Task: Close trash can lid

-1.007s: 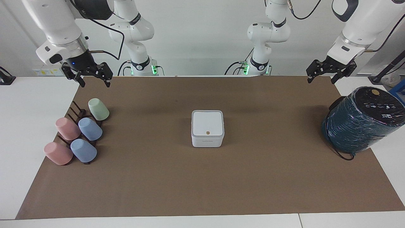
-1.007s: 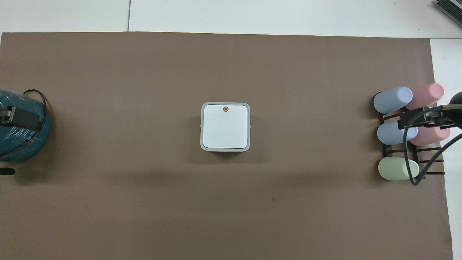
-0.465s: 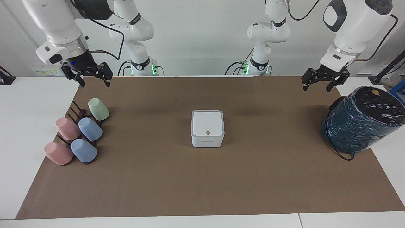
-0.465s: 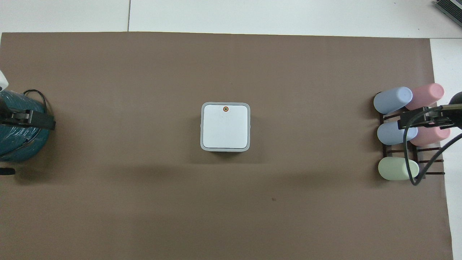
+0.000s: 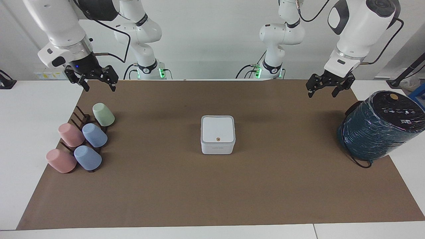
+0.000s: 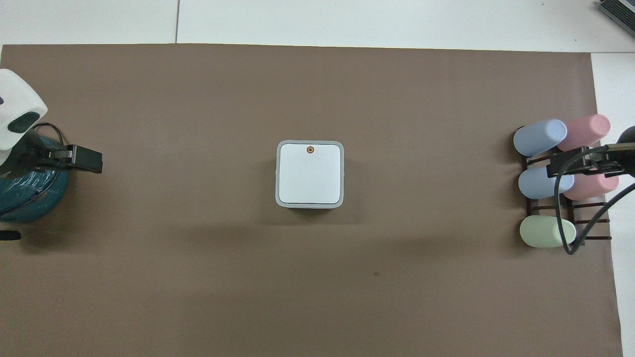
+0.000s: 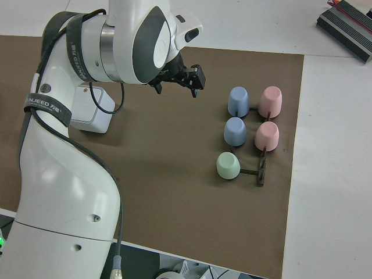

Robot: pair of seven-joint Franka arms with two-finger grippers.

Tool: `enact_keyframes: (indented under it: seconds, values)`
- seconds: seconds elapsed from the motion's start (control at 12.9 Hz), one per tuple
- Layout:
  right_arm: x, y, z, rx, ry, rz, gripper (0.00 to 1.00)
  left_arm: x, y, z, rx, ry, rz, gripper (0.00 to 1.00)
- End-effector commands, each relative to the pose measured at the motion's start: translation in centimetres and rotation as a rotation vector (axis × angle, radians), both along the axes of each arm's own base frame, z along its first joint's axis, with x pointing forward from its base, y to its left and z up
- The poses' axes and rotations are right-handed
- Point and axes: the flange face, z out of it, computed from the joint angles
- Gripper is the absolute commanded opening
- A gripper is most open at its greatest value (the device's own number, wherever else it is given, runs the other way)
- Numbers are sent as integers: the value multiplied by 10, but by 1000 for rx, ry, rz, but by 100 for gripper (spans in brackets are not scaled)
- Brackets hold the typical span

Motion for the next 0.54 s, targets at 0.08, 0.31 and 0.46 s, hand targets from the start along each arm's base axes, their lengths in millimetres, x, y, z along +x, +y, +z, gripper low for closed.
enact_keyframes:
  seconds: [0.08,0.31,0.46]
  values:
    - [-6,1,3,19,3,-10,100,1,10,-9,-23,-19,36,100]
    - [-6,1,3,19,3,-10,100,0,15,-9,-20,-13,45,100]
    - [-6,1,3,19,3,-10,100,1,16,-9,-18,-18,43,100]
